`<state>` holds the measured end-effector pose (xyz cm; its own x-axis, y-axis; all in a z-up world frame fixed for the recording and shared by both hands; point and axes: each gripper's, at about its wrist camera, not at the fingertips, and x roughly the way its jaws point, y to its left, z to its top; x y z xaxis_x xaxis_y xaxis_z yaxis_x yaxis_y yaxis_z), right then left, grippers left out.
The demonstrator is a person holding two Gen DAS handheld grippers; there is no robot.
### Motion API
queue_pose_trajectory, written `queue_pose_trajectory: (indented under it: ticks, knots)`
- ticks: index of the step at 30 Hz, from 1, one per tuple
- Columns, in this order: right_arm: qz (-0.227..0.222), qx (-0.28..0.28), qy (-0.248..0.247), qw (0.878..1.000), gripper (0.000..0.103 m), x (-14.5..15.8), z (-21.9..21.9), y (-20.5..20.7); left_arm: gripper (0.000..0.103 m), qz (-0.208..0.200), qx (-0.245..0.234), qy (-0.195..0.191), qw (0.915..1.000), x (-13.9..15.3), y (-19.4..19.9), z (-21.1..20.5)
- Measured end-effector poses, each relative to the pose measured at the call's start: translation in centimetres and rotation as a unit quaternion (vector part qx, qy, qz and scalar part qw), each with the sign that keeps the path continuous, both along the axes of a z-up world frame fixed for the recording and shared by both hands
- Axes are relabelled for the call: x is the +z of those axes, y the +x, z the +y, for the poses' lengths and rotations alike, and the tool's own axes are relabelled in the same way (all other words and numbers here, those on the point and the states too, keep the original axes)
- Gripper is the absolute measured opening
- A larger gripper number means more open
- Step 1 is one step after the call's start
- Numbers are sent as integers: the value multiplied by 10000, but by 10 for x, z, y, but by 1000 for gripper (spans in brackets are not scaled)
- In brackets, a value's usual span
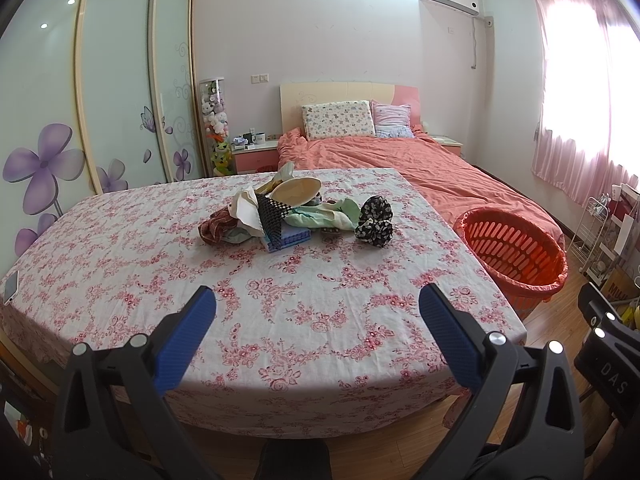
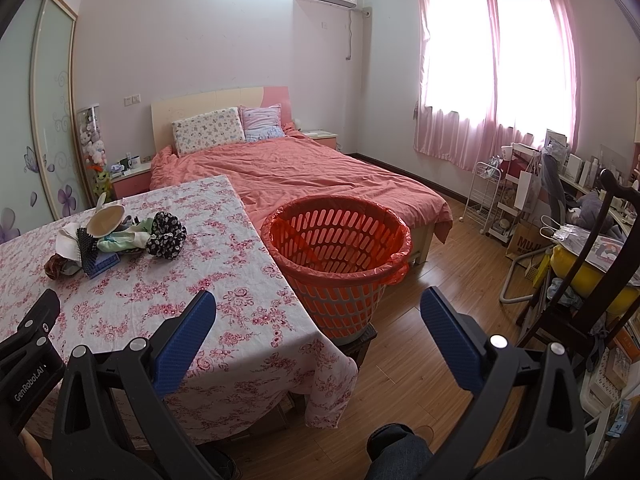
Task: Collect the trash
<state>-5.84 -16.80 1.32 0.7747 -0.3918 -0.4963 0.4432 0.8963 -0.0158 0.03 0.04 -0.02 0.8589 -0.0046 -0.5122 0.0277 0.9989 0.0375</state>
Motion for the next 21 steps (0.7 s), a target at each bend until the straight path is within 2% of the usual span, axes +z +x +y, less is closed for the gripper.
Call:
queue_pose_trajectory:
  ticks: [21]
  knots:
    - [19,-15,13,10000,101,-1,-3,3,99,39,9,-12,10000,-1,2,0]
